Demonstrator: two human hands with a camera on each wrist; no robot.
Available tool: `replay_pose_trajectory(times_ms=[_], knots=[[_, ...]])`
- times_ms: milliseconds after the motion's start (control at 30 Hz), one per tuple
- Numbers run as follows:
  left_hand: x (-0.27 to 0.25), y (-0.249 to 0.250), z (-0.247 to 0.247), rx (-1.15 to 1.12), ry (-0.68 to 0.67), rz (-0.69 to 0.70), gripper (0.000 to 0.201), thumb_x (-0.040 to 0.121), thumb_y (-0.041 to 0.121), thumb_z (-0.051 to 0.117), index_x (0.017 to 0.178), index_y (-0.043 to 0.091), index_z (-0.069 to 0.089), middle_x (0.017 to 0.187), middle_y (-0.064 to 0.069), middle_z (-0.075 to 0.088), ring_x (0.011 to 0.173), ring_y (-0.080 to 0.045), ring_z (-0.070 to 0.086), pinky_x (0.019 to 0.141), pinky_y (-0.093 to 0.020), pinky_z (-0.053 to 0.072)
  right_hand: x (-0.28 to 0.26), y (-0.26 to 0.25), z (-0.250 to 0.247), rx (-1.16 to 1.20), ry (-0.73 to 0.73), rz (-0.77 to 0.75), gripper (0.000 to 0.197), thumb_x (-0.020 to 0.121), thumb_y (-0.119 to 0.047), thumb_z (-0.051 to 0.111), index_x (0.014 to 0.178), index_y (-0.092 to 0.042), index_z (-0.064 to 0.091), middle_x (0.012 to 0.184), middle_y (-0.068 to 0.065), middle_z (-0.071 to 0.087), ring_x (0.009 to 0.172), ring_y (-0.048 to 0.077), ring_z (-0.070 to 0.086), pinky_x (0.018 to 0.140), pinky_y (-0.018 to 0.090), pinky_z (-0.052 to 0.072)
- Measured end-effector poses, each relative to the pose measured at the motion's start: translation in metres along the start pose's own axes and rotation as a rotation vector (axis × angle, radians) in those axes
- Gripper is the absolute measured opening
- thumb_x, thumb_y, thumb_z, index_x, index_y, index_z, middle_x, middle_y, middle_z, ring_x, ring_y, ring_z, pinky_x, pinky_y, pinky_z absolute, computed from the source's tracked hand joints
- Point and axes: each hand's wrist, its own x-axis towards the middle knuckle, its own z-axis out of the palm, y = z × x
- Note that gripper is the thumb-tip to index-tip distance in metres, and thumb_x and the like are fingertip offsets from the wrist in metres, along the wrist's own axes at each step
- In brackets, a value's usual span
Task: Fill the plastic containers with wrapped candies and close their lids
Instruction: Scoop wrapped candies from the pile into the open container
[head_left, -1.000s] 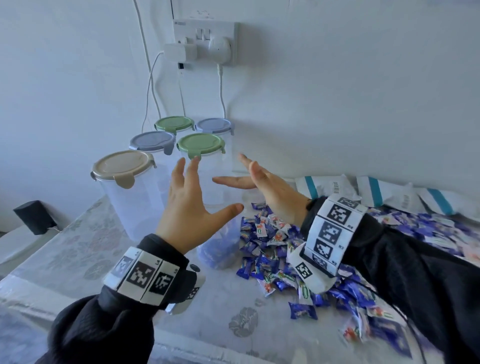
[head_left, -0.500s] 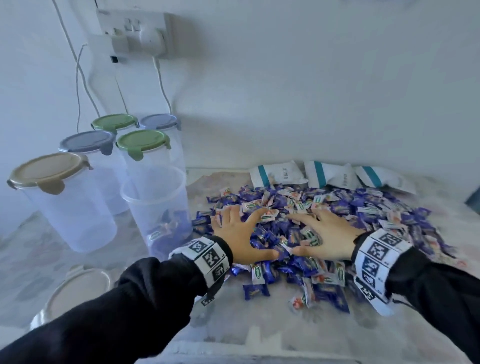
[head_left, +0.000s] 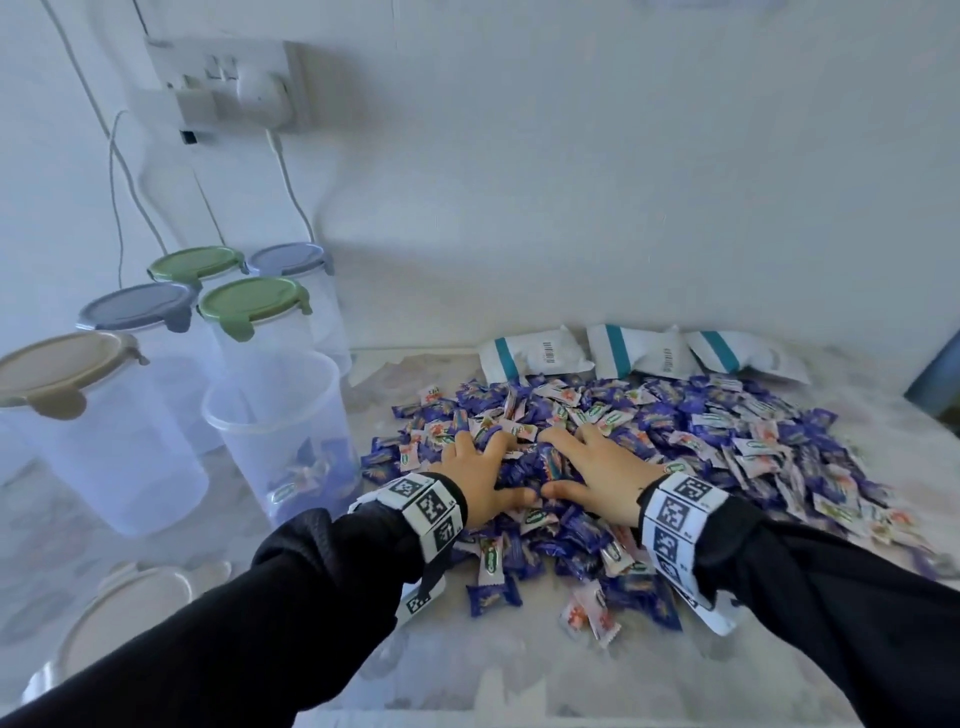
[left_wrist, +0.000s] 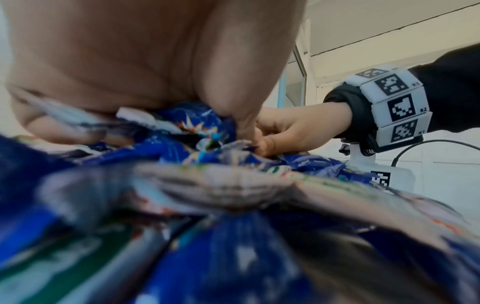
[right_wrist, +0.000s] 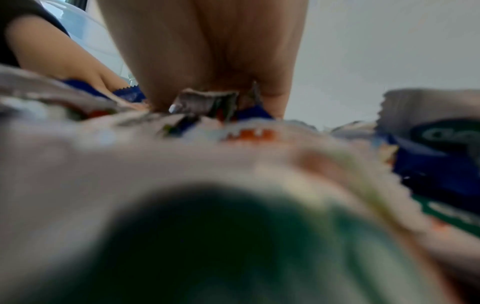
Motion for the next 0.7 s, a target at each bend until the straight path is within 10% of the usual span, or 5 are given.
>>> replay_pose_trajectory(times_ms=[300, 467, 700], knots=[[0.001, -0.017, -0.023, -0.281, 0.246, 0.036, 0.023, 0.097, 0.042, 0.037, 0.1, 0.02, 0.042, 0.106, -0.018, 0.044, 0.1, -0.033, 0.047, 0.088, -0.038, 0.042, 0.014, -0.008, -0.01, 0.123, 0.159, -0.016, 0.054, 0.091, -0.047, 0.052, 0.126, -0.006, 0.046, 0.111, 0.018, 0.06, 0.101, 0.032, 0.056, 0.085, 0.038, 0.044], [-0.035, -0.012, -0.07, -0.452, 0.534, 0.22, 0.017, 0.099, 0.027, 0.041, 0.091, 0.012, 0.043, 0.076, -0.002, 0.041, 0.083, -0.025, 0.042, 0.072, -0.031, 0.038, 0.02, -0.022, -0.027, 0.196, 0.264, -0.052, 0.058, 0.092, -0.042, 0.054, 0.137, -0.008, 0.042, 0.125, 0.014, 0.057, 0.113, 0.028, 0.053, 0.07, 0.017, 0.034], [-0.084, -0.038, -0.144, -0.502, 0.84, 0.418, 0.034, 0.091, 0.034, 0.04, 0.087, 0.002, 0.047, 0.069, -0.013, 0.055, 0.078, -0.035, 0.058, 0.066, -0.044, 0.047, 0.037, -0.05, -0.043, 0.303, 0.461, -0.204, 0.023, 0.087, -0.037, 0.063, 0.096, -0.019, 0.052, 0.064, -0.008, 0.05, 0.053, 0.003, 0.045, 0.057, 0.011, 0.037]])
